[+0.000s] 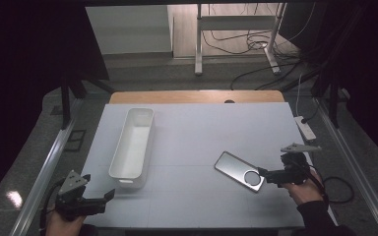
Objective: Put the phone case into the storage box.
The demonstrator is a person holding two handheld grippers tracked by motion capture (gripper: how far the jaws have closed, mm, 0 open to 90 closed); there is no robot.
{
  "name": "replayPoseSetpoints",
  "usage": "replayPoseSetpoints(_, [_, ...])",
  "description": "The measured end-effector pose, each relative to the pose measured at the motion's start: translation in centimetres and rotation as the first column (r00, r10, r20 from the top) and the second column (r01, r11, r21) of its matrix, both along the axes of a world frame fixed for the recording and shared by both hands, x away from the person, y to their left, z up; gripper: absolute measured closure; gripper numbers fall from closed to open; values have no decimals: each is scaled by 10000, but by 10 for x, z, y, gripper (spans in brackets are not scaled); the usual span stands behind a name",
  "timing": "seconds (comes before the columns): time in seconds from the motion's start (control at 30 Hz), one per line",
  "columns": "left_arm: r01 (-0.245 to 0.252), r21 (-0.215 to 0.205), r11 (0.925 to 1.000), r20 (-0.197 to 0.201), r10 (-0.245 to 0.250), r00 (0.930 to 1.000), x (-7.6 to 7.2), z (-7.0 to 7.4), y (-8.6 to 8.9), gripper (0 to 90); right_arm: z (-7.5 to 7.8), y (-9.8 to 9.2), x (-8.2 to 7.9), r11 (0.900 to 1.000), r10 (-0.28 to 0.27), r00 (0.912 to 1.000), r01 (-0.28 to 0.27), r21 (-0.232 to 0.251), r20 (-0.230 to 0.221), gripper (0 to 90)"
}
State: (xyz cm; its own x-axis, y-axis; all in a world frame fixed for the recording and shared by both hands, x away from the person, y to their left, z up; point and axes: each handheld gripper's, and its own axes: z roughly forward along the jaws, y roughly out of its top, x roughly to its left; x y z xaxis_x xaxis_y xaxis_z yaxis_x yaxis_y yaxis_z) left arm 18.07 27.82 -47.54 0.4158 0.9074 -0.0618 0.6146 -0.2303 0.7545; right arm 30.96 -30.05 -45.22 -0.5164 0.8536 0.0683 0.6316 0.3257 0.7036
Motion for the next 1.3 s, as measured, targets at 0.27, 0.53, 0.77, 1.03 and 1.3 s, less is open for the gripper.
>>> replayPoseSetpoints(0.27, [14, 62, 10000, 4, -14, 10000, 0, 0, 0, 26, -1, 7, 9, 10000, 53, 9999, -54, -83, -102, 0])
replayPoseSetpoints(0.53, [7, 37, 10000, -2, -7, 10000, 0, 0, 0, 26, -2, 16, 19, 9998, 109, 9997, -113, -192, -203, 0])
replayPoseSetpoints(0.77, [9, 51, 10000, 8, -9, 10000, 0, 0, 0, 26, -2, 23, 26, 9995, 21, 9996, -30, -302, -297, 0])
replayPoseSetpoints(1.03, [20, 68, 10000, 12, -20, 10000, 0, 0, 0, 26, -3, 26, 29, 9998, -51, 9984, 39, -202, -561, 0])
replayPoseSetpoints(1.3, [21, 69, 10000, 15, -21, 10000, 0, 0, 0, 26, -8, 31, 28, 9990, 10, 9965, -48, -446, -840, 111])
